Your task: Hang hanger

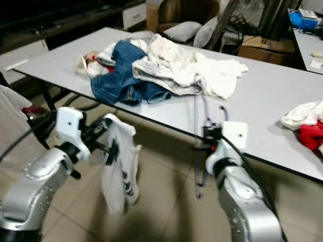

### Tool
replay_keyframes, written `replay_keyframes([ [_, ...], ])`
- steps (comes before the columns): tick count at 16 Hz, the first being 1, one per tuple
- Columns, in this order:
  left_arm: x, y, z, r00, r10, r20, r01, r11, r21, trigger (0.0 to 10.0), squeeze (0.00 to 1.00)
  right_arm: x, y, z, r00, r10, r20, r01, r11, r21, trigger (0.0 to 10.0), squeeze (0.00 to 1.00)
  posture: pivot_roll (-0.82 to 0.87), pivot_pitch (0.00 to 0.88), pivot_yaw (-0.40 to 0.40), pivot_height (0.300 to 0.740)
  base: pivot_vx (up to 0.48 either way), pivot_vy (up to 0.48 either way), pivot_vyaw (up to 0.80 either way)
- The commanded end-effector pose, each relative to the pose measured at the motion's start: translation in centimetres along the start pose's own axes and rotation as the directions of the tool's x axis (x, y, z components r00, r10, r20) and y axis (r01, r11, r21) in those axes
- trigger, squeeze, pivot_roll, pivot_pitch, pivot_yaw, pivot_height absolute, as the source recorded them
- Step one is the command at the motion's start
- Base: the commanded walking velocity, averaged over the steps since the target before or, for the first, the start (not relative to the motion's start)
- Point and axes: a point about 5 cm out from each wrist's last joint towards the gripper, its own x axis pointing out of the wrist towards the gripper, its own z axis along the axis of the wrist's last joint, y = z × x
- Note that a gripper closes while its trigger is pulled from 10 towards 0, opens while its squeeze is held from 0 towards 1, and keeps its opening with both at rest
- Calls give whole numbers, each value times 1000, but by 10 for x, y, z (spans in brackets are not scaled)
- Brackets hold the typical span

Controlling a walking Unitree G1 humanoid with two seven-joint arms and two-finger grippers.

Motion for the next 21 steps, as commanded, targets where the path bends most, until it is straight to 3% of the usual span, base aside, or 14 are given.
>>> replay_keyframes([
  [1,3,-4,6,999,-12,31,12,1000,10,10000,0,1,-5,4,1000,-18,19,18,1000,-11,10000,0,46,0,8,740,0,-247,0],
  [5,4,-3,3,1000,17,7,-17,999,-33,10000,0,2,-5,5,1000,-16,16,16,1000,-14,10000,0,46,0,4,740,0,-62,0],
  [12,0,-7,2,1000,16,5,-16,999,-29,10000,0,1,-8,3,1000,-19,-4,19,1000,-15,10000,0,47,0,-16,740,0,0,0],
  [18,2,-4,4,999,41,20,-40,997,-65,10000,0,-2,-9,3,1000,-24,0,24,1000,4,10000,0,36,0,-4,740,0,0,-753],
  [21,3,-6,6,999,13,43,-11,999,-44,10000,0,-2,-11,5,999,-40,14,40,999,4,10000,0,33,0,1,740,0,0,-267],
])
